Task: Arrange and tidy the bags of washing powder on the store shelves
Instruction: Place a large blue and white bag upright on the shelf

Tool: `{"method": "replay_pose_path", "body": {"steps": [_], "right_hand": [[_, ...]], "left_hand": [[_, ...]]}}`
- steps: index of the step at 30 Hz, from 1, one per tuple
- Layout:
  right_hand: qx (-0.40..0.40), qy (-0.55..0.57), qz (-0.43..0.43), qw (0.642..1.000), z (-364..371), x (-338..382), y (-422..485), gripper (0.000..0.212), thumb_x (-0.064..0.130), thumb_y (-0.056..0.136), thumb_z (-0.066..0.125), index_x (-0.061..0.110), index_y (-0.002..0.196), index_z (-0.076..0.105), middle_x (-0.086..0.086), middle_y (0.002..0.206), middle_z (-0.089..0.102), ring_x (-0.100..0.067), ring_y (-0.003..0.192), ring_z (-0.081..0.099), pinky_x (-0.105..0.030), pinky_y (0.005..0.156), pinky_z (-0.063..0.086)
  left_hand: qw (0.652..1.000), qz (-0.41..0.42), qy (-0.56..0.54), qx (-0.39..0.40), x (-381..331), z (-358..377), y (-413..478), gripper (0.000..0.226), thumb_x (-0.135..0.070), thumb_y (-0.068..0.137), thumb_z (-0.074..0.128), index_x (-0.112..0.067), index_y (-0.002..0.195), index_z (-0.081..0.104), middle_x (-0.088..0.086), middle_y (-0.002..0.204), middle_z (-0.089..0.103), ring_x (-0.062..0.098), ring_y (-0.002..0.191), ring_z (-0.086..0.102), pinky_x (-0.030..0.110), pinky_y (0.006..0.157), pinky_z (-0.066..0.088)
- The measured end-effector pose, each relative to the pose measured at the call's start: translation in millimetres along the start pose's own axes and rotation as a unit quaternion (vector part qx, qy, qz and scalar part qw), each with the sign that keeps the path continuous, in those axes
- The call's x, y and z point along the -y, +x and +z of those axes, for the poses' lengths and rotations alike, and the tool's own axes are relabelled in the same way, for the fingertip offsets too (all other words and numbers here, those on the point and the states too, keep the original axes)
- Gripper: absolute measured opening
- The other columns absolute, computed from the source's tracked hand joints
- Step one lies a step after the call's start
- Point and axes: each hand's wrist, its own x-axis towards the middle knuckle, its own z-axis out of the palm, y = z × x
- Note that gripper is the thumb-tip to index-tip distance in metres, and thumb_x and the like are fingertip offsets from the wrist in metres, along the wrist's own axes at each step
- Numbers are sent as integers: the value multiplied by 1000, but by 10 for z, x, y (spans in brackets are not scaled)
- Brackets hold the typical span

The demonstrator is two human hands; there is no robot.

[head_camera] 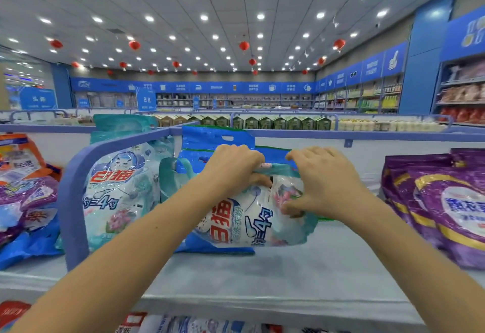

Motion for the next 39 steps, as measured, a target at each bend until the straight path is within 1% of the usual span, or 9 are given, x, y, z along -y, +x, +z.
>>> {"method": "replay_pose_path", "body": {"steps": [4,11,16,21,25,29,32,37,39], "right_hand": [[179,103,35,978,19,-126,54,64,68,57,72,22,94,47,7,80,52,-17,75,51,-32,62,39],[118,345,94,927,506,-288,-336,46,54,67,75,13,83,62,-3,78,62,-22,75,58,-37,67,43],[72,490,169,852,695,-457,-473,25,31,74,78,10,85,68,-10,83,72,-28,80,67,-41,76,52],[18,674,281,683,830,-672,-720,23,22,70,73,3,81,66,-3,64,71,-15,56,67,-23,53,53],[-9,768,334,547,895,-803,-760,35,25,64,69,3,91,67,-12,79,74,-23,65,71,-29,55,57],[22,823,325,466,917,-806,-751,38,26,66,66,4,98,66,-13,87,74,-25,69,72,-32,54,57],[78,838,300,449,947,-840,-835,40,28,67,65,8,102,67,-11,92,74,-23,73,72,-31,54,57],[56,828,205,520,876,-1102,-752,44,32,87,49,11,125,55,-11,118,67,-27,105,65,-32,79,56],[9,811,219,543,817,-1121,-658,42,40,91,46,13,122,56,-6,113,69,-20,98,68,-27,70,56]], "left_hand": [[999,54,2,8,-191,16,124,49,-64,81,56,-18,72,40,-3,57,35,21,55,39,30,47,14],[985,161,17,53,-394,60,254,52,-57,84,58,-14,111,44,-2,65,48,23,58,42,30,53,26],[941,215,14,-260,-449,-89,155,44,-39,77,74,-11,108,60,6,101,66,24,90,62,35,89,42],[864,-53,-259,-429,-453,217,-461,29,-33,83,62,-15,101,48,3,100,56,19,93,49,26,85,35],[704,-345,-583,-215,-593,501,-540,54,-56,73,70,-21,105,46,1,104,55,21,100,55,20,77,41],[507,-308,-805,18,-924,584,-233,88,-71,58,72,-10,119,56,9,112,69,25,103,66,40,88,52],[492,-276,-826,1,-1111,613,-81,66,-53,63,75,-12,113,62,5,95,75,20,84,73,30,67,56],[465,-311,-827,-48,-1260,699,-58,68,-47,49,78,-7,104,68,16,93,74,29,78,72,33,62,57],[473,-322,-819,-45,-1333,714,-57,68,-45,48,79,-7,104,67,16,94,74,32,82,72,35,66,58]]}}
